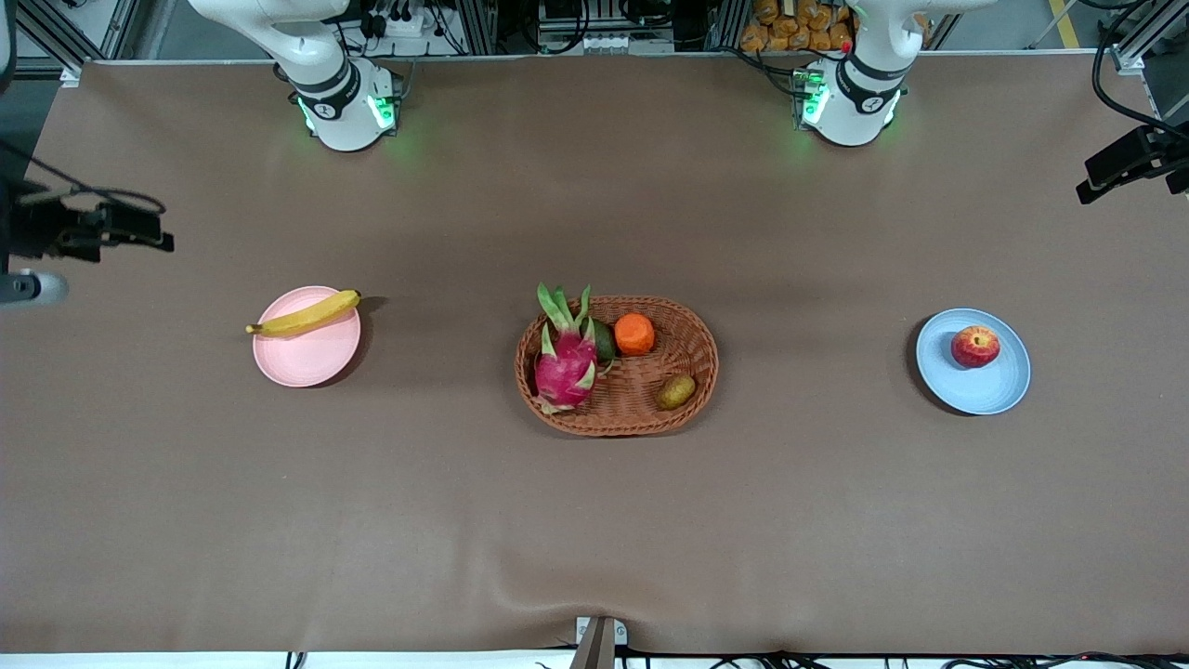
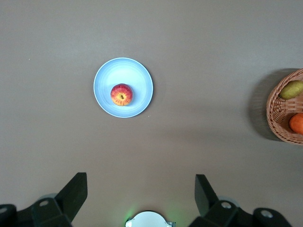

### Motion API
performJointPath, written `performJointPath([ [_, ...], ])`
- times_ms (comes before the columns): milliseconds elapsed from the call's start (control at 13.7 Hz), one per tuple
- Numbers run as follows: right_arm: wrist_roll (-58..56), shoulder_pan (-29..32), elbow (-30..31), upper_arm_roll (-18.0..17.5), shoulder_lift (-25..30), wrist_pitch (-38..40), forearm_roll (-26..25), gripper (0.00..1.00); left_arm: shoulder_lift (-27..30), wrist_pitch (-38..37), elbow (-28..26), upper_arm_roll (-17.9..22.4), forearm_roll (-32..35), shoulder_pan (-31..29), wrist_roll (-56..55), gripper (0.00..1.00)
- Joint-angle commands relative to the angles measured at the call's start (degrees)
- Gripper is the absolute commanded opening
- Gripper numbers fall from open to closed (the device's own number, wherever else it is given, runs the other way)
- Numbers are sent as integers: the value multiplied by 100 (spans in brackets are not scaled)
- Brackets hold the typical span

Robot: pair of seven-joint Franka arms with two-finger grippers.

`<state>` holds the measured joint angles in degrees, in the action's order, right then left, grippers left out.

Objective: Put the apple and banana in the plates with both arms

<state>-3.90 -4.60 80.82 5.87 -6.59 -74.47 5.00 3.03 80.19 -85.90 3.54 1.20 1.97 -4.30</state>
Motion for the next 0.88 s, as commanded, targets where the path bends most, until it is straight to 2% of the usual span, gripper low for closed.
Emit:
performJointPath([
  [0, 547, -251, 310, 11, 315, -6, -34, 100, -4, 32, 30, -3, -41, -12, 113, 100],
  [219, 723, -366, 495, 11, 587, -146, -43, 100, -4, 32, 30, -11, -41, -12, 113, 100],
  [365, 724, -357, 705, 11, 824, -251, -244, 100, -4, 32, 30, -11, -41, -12, 113, 100],
  [584, 724, -348, 1338, 11, 1378, -769, -551, 100, -4, 32, 30, -11, -41, -21, 113, 100],
  [803, 715, -296, 2172, 28, 1914, -1357, -614, 100, -4, 32, 30, -11, -41, -4, 113, 100],
])
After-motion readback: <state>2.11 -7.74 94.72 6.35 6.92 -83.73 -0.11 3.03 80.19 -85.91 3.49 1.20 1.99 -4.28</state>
